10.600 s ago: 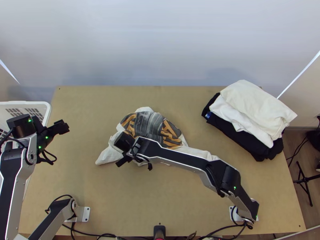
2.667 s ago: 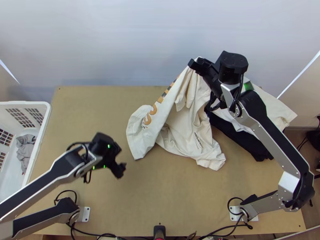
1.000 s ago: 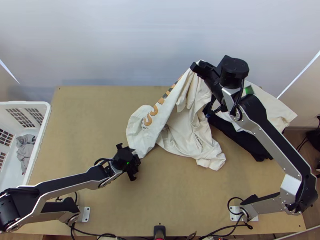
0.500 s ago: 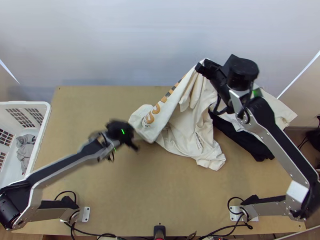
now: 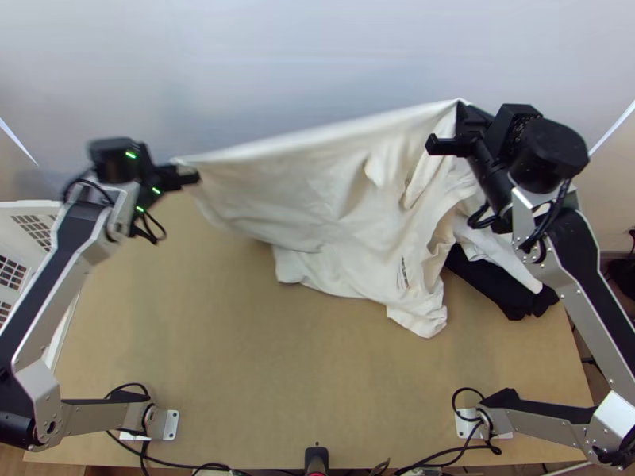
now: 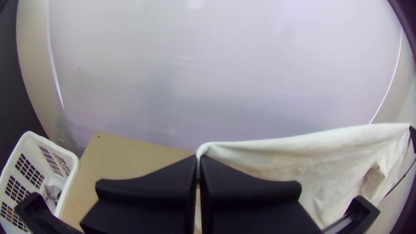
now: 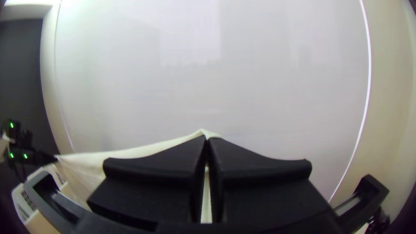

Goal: Fold the t-shirt

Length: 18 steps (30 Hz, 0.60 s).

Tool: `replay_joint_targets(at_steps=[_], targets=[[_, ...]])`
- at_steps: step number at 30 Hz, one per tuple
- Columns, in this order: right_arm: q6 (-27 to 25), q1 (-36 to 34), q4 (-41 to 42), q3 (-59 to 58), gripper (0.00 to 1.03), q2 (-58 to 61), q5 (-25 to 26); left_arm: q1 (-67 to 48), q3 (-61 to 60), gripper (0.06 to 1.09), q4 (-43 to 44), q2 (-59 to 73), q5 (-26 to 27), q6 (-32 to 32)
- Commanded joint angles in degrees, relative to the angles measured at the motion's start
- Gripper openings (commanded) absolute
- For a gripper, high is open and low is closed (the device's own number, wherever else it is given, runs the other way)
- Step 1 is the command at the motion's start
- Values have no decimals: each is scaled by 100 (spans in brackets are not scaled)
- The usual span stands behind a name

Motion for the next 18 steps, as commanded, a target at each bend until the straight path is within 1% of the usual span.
replay_joint_targets(at_steps=[1,3,5,9,12,15,18], targets=[[-1677,-208,136,348,3,55,22,742,1148,9,-252,16,-101,-264],[-1703,-366,267,681,3,213,13,856,1579,9,-252,86,-206,-255],[-1747,-507,197,1288,3,486,13,883,2062,9,-270,156,-409,-211],[-1747,-542,-357,2747,3,908,-74,918,2906,9,-314,191,-716,0],[-1747,-551,-858,3854,3,1224,-338,953,3425,9,-261,200,-901,228],[-1835,-630,-726,4021,3,1259,-549,988,3680,9,-41,200,-1033,492],[-1844,-613,-339,3951,3,1242,-567,980,3811,9,82,147,-1050,580]])
